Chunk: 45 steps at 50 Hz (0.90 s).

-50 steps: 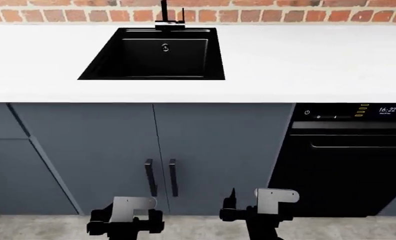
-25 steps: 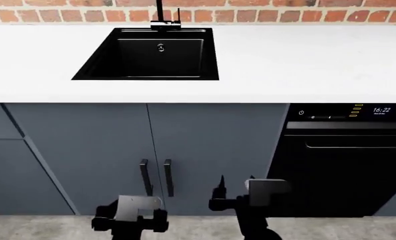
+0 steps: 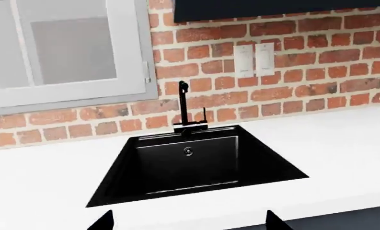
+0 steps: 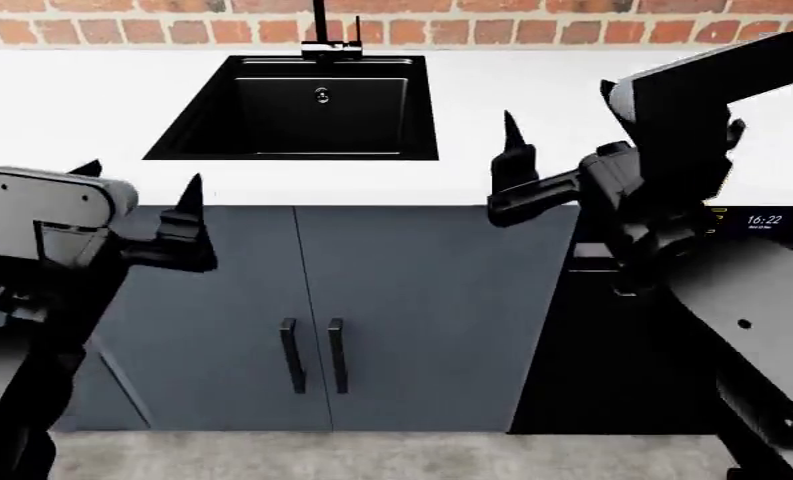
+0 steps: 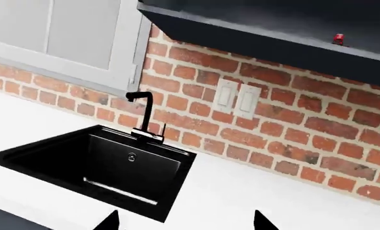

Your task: Pick and place the shaker into the drawer. Then close the cabinet.

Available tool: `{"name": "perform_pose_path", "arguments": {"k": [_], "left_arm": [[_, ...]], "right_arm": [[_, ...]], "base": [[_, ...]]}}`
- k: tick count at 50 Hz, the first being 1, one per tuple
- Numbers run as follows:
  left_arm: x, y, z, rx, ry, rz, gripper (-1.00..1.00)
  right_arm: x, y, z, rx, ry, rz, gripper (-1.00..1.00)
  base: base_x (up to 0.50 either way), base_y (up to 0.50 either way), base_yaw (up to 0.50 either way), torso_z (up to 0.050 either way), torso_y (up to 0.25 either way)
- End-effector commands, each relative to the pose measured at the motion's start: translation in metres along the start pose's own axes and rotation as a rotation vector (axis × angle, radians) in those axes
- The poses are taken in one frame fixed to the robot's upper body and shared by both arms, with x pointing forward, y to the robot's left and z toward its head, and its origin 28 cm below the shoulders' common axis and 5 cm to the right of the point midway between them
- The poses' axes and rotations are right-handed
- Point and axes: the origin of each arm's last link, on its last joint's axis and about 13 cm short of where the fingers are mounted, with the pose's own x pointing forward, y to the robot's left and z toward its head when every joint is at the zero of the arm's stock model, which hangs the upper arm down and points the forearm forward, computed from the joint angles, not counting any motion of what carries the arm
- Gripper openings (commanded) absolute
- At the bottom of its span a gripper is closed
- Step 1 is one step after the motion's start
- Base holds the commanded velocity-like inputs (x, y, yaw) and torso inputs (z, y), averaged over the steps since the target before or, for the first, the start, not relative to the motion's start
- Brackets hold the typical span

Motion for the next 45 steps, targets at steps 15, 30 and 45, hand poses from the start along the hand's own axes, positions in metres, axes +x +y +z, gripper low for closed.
{"name": "perform_pose_path", "arguments": {"k": [15, 30, 45], "left_arm": [[-0.028, 0.129, 0.133, 0.130, -0.292, 0.400, 1.00], [-0.047, 0.140, 0.192, 0.047, -0.470, 0.506, 1.00], [-0.051, 0.139, 0.203, 0.028, -0.513, 0.530, 1.00]], "right_arm": [[-0.066, -0.078, 0.232, -0.465, -0.341, -0.247, 1.00], [-0.068, -0.074, 0.272, -0.499, -0.392, -0.252, 1.00], [-0.062, -0.066, 0.273, -0.598, -0.356, -0.224, 1.00]], "base": [[0.00, 0.00, 0.00, 0.000, 0.000], [0.39, -0.03, 0.00, 0.000, 0.000], [0.50, 0.00, 0.00, 0.000, 0.000]]}}
